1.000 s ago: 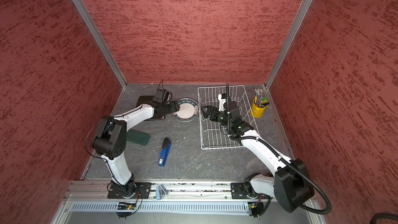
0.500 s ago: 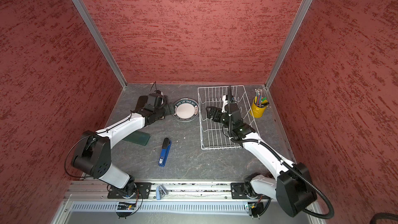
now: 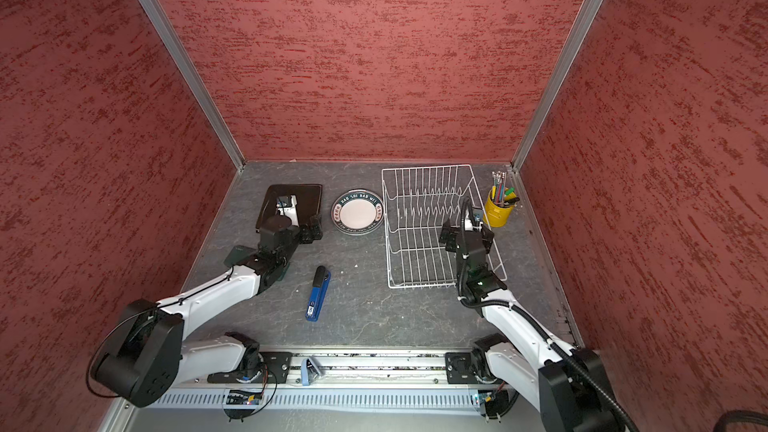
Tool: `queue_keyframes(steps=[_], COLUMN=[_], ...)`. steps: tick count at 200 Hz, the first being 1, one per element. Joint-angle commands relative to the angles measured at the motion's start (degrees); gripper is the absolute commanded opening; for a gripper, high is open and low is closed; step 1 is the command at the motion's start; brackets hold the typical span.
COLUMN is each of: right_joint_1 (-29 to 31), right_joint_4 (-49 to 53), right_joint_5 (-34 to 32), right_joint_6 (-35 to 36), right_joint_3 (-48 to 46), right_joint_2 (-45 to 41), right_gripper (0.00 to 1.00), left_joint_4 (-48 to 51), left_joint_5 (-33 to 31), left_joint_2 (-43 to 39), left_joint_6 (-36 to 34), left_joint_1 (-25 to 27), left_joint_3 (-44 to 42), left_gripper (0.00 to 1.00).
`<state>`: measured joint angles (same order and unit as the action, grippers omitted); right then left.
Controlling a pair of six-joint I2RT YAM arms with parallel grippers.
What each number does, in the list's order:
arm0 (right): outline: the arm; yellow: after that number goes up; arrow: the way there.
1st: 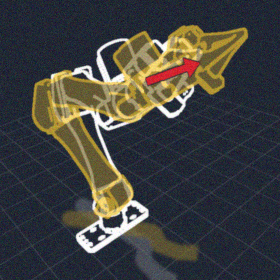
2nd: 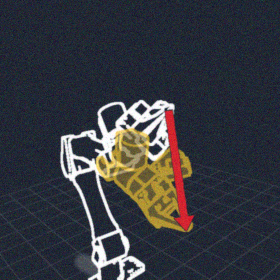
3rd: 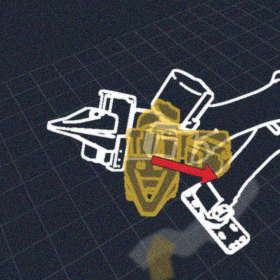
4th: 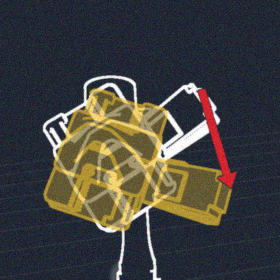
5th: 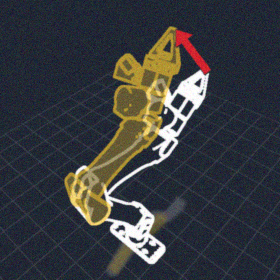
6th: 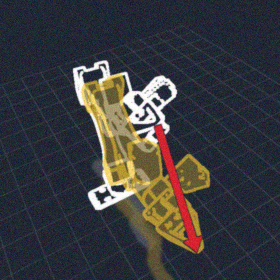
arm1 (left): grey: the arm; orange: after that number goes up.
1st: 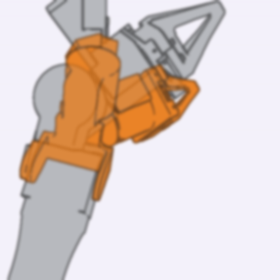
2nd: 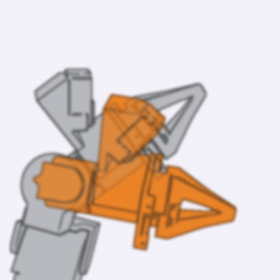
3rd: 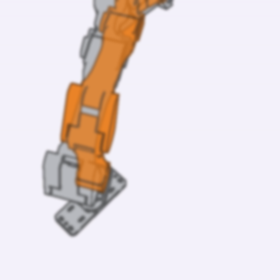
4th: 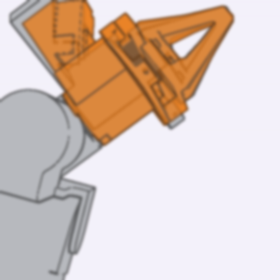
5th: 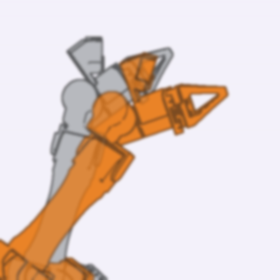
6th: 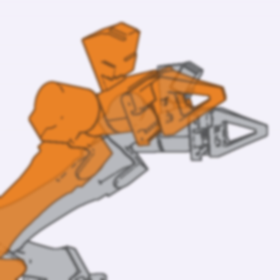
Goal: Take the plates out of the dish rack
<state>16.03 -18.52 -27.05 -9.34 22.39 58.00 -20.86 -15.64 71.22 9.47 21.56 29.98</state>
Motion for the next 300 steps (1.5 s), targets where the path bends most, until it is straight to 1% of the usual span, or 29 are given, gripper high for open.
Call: queue_keyframes(steps=[1, 25, 35, 46, 55, 84, 113, 139, 145, 149, 168, 177, 192, 201, 208, 218, 230, 245, 256, 265, 300], right_joint_1=[-3.8, -6.9, -8.0, -8.9, -9.5, -10.6, -12.0, -12.6, -12.6, -12.7, -12.7, -12.8, -12.7, -12.7, -12.8, -13.0, -13.1, -13.1, -13.2, -13.2, -13.2], right_joint_4=[-12.1, -21.2, -25.8, -30.1, -31.9, -38.9, -48.4, -56.1, -57.0, -57.4, -56.9, -57.6, -58.4, -59.0, -58.7, -59.7, -62.2, -65.8, -63.0, -63.2, -59.9], right_joint_5=[-2.3, -2.1, -2.1, -2.1, -2.0, -0.8, 0.8, 3.2, 3.5, 3.5, 4.1, 5.0, 7.1, 7.6, 7.9, 10.5, 12.8, 13.9, 13.9, 13.5, 10.4], right_joint_6=[3.1, 5.2, 6.2, 7.1, 7.8, 8.4, 9.0, 8.8, 8.8, 8.9, 8.7, 9.0, 9.6, 10.0, 9.8, 10.4, 11.3, 12.2, 11.4, 11.5, 10.5], right_joint_3=[-2.4, -5.1, -6.3, -7.3, -7.6, -9.0, -10.5, -12.3, -12.5, -12.5, -12.7, -12.8, -12.9, -12.9, -13.0, -13.5, -14.0, -14.1, -14.0, -13.7, -11.9], right_joint_2=[2.1, 6.1, 7.7, 9.8, 10.9, 14.4, 20.7, 24.9, 24.9, 26.4, 26.2, 26.5, 27.4, 27.9, 27.6, 28.1, 29.9, 32.7, 31.3, 31.7, 31.5], right_gripper=[0.99, 0.99, 0.99, 0.99, 0.99, 0.99, 0.99, 0.99, 0.99, 0.99, 0.99, 0.99, 0.99, 0.99, 0.99, 0.99, 0.99, 0.99, 0.99, 0.99, 0.99], left_joint_4=[-11.1, -10.9, -12.0, -14.8, -17.8, -27.0, -30.9, -36.6, -37.1, -37.1, -35.1, -33.8, -33.1, -33.8, -34.7, -36.5, -37.6, -38.3, -39.6, -41.4, -50.6], left_joint_5=[-3.3, -4.8, -6.5, -9.1, -9.7, -9.2, -11.2, -13.1, -13.5, -13.5, -12.3, -10.4, -5.6, -3.3, -2.6, -2.0, -1.1, -0.4, 0.1, 0.1, 1.8], left_joint_2=[-1.5, -1.9, -1.6, -1.2, -0.9, 0.2, 1.6, 1.3, 0.8, 0.5, -2.4, -4.0, -6.3, -7.0, -7.1, -7.0, -6.4, -5.2, -3.9, -2.3, 7.5], left_joint_6=[-6.3, -8.9, -9.5, -9.4, -9.9, -17.3, -20.8, -24.4, -24.1, -23.6, -20.3, -17.5, -13.7, -12.8, -12.6, -12.6, -12.6, -12.6, -12.9, -13.0, -14.3], left_joint_1=[0.1, 0.1, 0.0, -0.2, -0.5, -0.9, -1.0, -1.7, -2.5, -3.1, -5.9, -7.5, -10.5, -12.0, -12.7, -13.5, -14.0, -14.6, -14.9, -15.1, -15.5], left_joint_3=[-1.8, -2.2, -2.6, -3.7, -5.0, -9.1, -10.1, -12.8, -13.4, -13.9, -16.0, -17.2, -19.4, -20.7, -21.5, -22.4, -22.9, -22.9, -23.0, -23.0, -22.7], left_gripper=[0.99, 0.99, 0.99, 0.99, 0.99, 0.99, 1.0, 1.0, 1.0, 0.99, 0.99, 0.99, 0.99, 0.99, 1.0, 0.99, 0.99, 0.99, 0.99, 0.99, 0.99])
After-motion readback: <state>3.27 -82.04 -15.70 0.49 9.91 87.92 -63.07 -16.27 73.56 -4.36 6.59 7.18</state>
